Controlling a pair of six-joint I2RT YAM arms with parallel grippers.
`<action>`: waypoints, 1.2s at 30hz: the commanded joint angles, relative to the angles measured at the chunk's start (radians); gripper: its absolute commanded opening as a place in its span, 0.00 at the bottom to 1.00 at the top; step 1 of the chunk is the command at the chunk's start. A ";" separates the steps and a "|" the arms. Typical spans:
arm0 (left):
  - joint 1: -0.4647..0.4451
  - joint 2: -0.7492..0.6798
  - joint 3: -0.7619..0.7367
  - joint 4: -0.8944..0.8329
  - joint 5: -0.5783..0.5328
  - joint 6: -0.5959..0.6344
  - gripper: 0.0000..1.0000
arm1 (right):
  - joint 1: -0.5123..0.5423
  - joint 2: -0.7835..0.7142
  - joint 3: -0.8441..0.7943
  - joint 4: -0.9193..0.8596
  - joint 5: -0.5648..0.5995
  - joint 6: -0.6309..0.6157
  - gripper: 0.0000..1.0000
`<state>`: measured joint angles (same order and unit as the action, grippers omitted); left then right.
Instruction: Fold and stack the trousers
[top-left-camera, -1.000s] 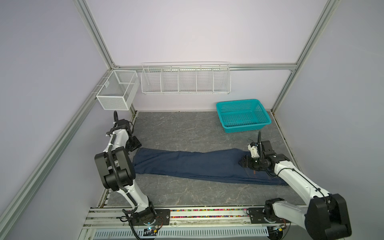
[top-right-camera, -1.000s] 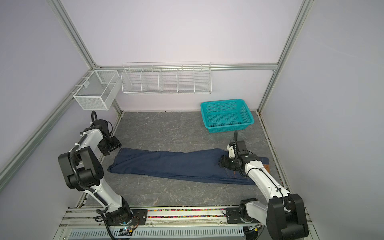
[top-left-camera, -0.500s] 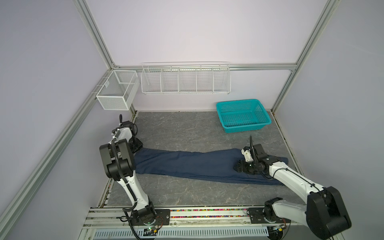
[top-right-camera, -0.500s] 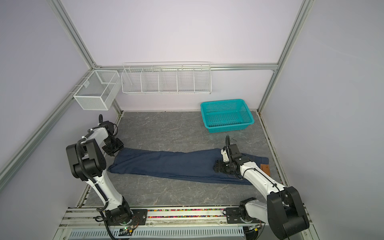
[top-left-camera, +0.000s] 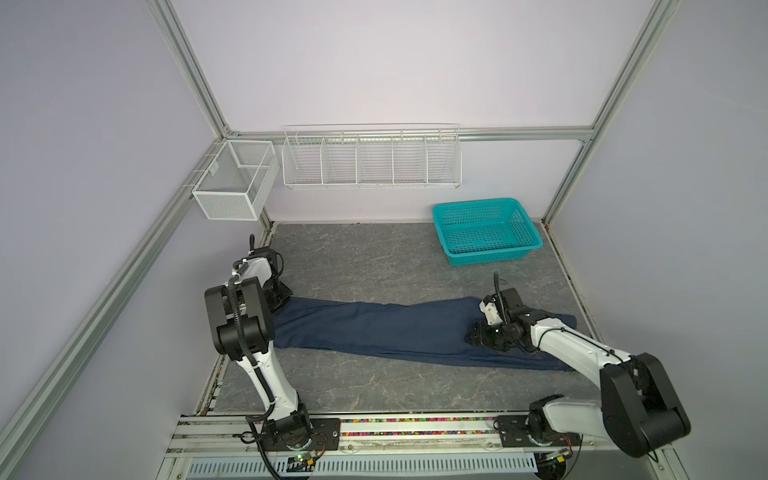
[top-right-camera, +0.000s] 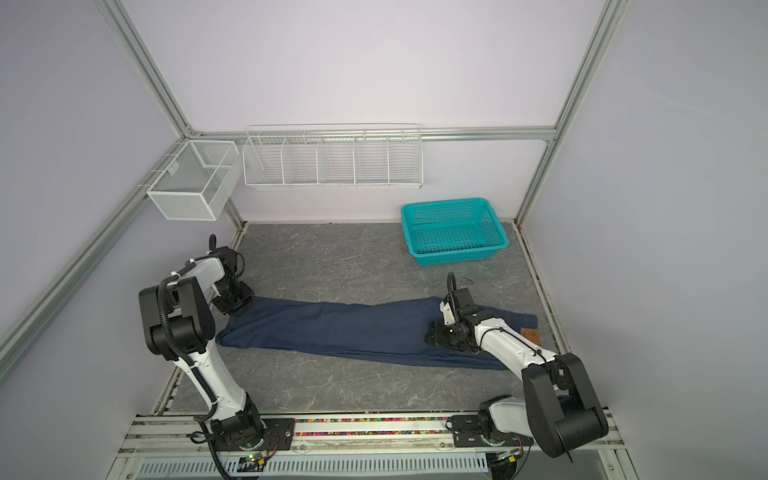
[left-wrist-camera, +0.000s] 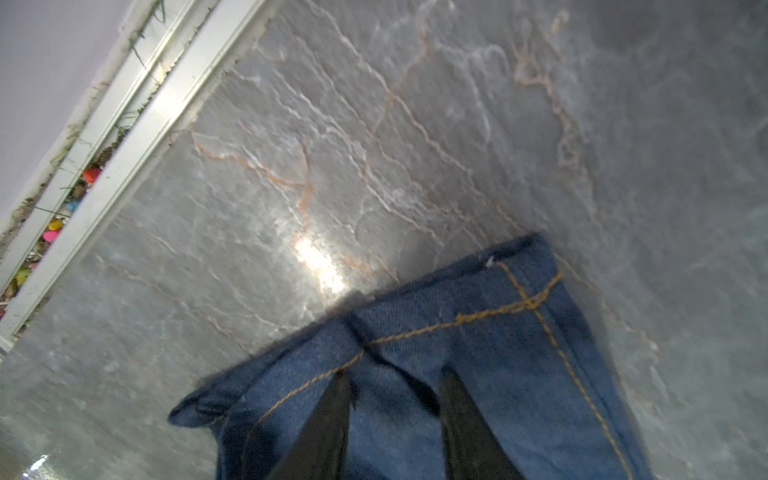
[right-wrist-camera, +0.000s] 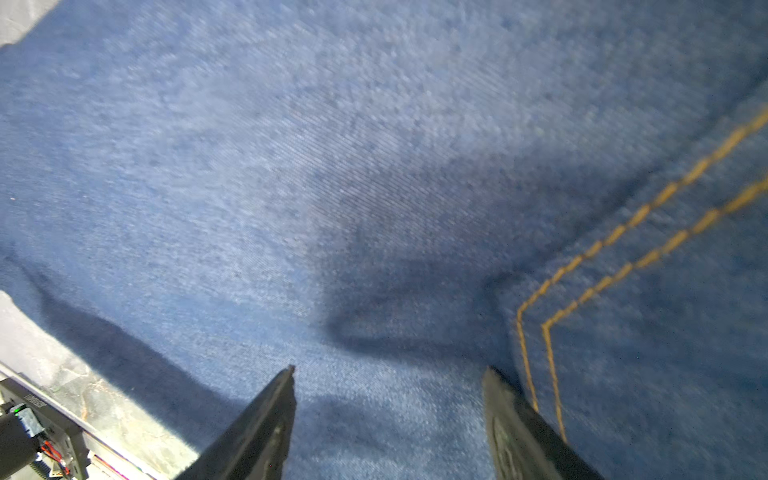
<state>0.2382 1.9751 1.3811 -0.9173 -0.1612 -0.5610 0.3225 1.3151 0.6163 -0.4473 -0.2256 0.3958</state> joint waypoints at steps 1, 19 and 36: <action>0.019 0.010 -0.016 -0.014 -0.038 -0.006 0.37 | 0.006 0.031 0.005 0.009 -0.013 -0.011 0.73; 0.064 -0.008 0.037 -0.039 -0.030 0.020 0.10 | 0.005 0.100 0.025 0.018 -0.016 -0.023 0.73; 0.046 -0.031 0.148 -0.123 -0.021 0.059 0.05 | 0.006 0.137 0.047 -0.032 -0.005 -0.048 0.72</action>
<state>0.2924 1.9747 1.4895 -1.0016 -0.1688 -0.5182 0.3233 1.4094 0.6781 -0.4126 -0.2592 0.3771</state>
